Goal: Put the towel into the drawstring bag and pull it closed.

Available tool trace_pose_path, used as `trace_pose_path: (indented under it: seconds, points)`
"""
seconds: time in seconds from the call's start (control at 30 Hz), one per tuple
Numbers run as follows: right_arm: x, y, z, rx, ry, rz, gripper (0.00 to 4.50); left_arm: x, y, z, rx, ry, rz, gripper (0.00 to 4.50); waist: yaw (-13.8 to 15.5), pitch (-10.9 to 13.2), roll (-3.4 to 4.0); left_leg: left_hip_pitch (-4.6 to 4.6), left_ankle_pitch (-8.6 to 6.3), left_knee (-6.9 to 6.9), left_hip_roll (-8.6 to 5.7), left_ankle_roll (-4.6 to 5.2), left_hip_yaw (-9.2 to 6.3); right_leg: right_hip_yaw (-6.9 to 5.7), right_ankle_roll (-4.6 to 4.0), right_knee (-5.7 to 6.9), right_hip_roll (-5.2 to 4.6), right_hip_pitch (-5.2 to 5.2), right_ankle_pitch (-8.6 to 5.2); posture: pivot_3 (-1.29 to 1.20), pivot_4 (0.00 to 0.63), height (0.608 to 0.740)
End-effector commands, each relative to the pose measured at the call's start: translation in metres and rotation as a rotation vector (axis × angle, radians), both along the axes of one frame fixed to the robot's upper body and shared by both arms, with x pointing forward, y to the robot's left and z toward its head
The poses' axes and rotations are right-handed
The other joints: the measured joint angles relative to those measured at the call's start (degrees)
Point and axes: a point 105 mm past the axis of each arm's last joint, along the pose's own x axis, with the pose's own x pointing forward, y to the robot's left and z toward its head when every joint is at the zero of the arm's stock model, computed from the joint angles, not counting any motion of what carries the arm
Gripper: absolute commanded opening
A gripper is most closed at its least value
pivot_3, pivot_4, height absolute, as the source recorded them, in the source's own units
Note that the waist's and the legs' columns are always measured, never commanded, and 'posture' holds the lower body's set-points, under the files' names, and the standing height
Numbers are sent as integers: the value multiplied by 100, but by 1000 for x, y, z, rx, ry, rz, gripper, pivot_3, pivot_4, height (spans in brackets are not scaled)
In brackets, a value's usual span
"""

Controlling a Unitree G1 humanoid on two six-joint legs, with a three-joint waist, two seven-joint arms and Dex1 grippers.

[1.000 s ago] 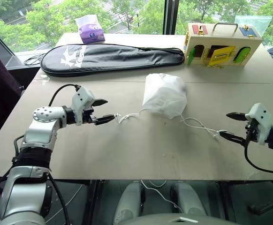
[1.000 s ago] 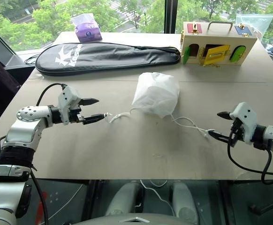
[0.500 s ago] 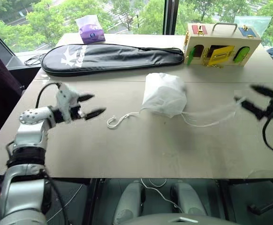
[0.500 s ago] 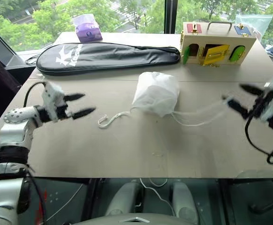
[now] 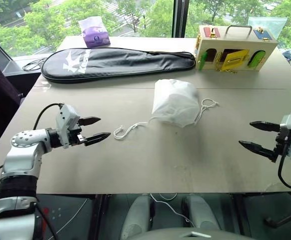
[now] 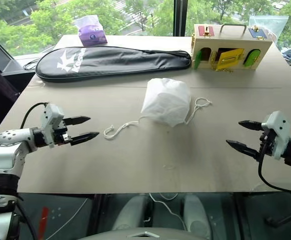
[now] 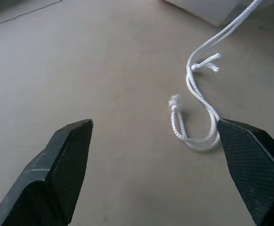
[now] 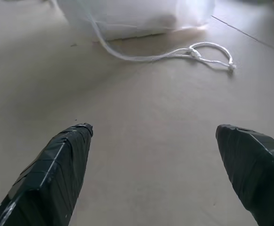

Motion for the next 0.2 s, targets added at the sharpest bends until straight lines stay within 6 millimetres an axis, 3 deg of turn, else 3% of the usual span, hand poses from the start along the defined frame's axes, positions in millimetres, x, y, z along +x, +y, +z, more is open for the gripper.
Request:
trace_pose_path:
  seconds: [0.03, 0.2]
  points:
    - [-2, 3, -3, 43, -21, 10, 4477, -8, -9, 3, 17, -40, -48, 4324, 62, 7, 12, 6, 0, -3, 0, 0, 3, 5, 0, -1, -4, 4, 0, 0, 150, 740]
    - [-2, 5, -1, 77, -44, 12, 4477, -13, -16, 3, -14, -50, -60, 4324, 115, 9, 16, -3, 1, 3, -2, -1, 4, 9, -6, 1, -14, -2, 4, 0, 150, 740]
